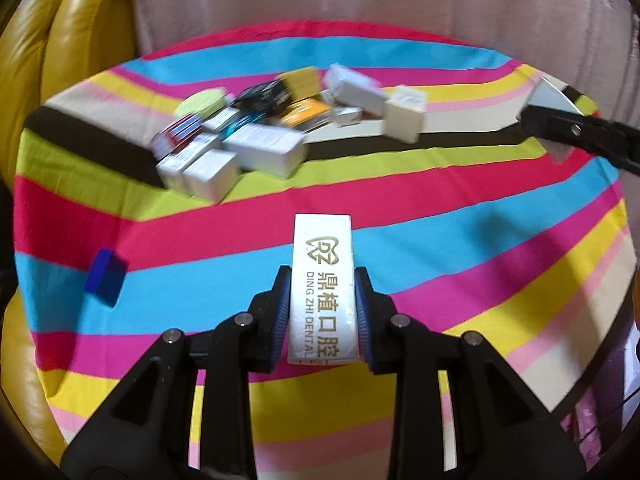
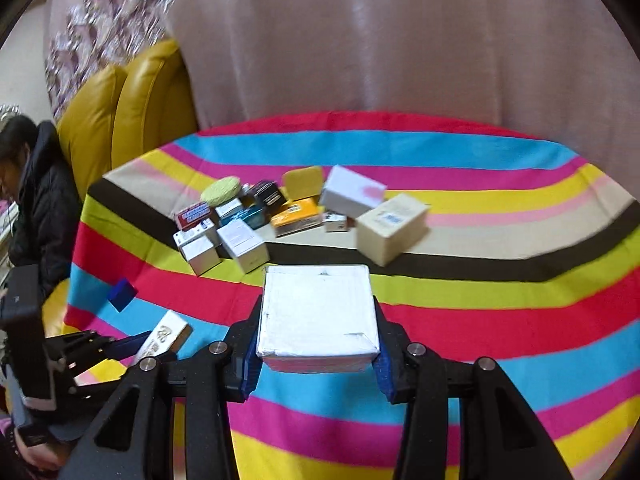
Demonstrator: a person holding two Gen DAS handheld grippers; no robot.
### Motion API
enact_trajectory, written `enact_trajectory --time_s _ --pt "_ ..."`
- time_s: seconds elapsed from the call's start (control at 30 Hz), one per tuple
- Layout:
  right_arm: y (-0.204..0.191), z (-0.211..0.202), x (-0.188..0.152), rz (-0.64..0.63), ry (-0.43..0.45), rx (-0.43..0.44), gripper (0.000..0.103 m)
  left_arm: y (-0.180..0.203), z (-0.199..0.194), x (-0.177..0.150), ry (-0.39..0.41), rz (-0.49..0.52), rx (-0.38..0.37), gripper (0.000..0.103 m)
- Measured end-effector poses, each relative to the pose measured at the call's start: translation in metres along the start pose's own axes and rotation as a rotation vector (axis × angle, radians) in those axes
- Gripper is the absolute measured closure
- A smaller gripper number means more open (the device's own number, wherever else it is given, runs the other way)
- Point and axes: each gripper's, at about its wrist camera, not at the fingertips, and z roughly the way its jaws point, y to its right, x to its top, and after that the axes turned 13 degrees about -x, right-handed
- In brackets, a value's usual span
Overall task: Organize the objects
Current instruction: 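Carry both held boxes over the purple-rimmed white storage box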
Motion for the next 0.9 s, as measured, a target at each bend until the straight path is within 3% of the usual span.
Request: enact_trajectory --time_s 0.3,0.47,0.9 --pt "0.070 -0.079 -0.024 0.090 0.012 -0.106 0.057 0.069 -0.006 0.024 0.010 0.136 -0.102 0.069" --pt "0.119 -0.123 -0.044 0.133 0.032 -0.213 0.057 0.118 -0.013 0.033 0.021 0.231 -0.157 0.069" --pt "0.218 -0.214 -0.108 0.265 0.034 -0.424 0.057 0.245 -0.013 0.020 -0.048 0.465 -0.315 0.069"
